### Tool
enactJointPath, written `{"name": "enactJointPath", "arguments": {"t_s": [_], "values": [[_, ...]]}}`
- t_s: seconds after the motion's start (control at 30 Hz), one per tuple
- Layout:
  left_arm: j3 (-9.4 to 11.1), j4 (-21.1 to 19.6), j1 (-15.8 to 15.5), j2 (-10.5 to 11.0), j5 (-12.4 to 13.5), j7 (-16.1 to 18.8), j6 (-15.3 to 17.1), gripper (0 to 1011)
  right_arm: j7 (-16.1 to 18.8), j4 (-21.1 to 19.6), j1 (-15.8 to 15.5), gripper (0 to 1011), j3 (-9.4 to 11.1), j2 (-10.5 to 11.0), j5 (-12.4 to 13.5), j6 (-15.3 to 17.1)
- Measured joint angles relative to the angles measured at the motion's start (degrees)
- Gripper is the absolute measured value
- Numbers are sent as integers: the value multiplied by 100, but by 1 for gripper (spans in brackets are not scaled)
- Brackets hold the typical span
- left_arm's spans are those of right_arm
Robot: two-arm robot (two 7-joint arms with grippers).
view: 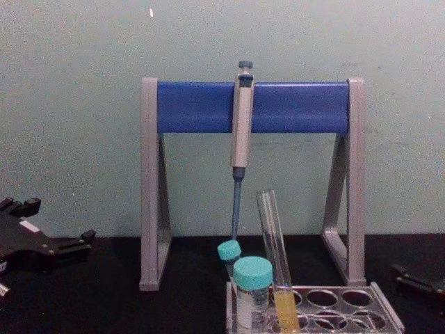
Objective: Pick up the test tube from the test tube rack, shake it, then place it back into the test tube rack.
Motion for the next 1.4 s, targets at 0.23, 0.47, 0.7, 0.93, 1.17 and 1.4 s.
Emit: {"name": "enactJointPath", "arguments": {"t_s": [0.23, 0.47, 0.7, 0.93, 1.17, 1.4], "values": [[0, 0, 1, 0, 0, 0, 0, 1001, 0, 0, 0, 1000, 0, 0, 0, 0], [0, 0, 0, 0, 0, 0, 0, 1001, 0, 0, 0, 1000, 0, 0, 0, 0], [0, 0, 0, 0, 0, 0, 0, 1001, 0, 0, 0, 1000, 0, 0, 0, 0], [0, 0, 0, 0, 0, 0, 0, 1001, 0, 0, 0, 1000, 0, 0, 0, 0], [0, 0, 0, 0, 0, 0, 0, 1001, 0, 0, 0, 1000, 0, 0, 0, 0], [0, 0, 0, 0, 0, 0, 0, 1001, 0, 0, 0, 1000, 0, 0, 0, 0]]}}
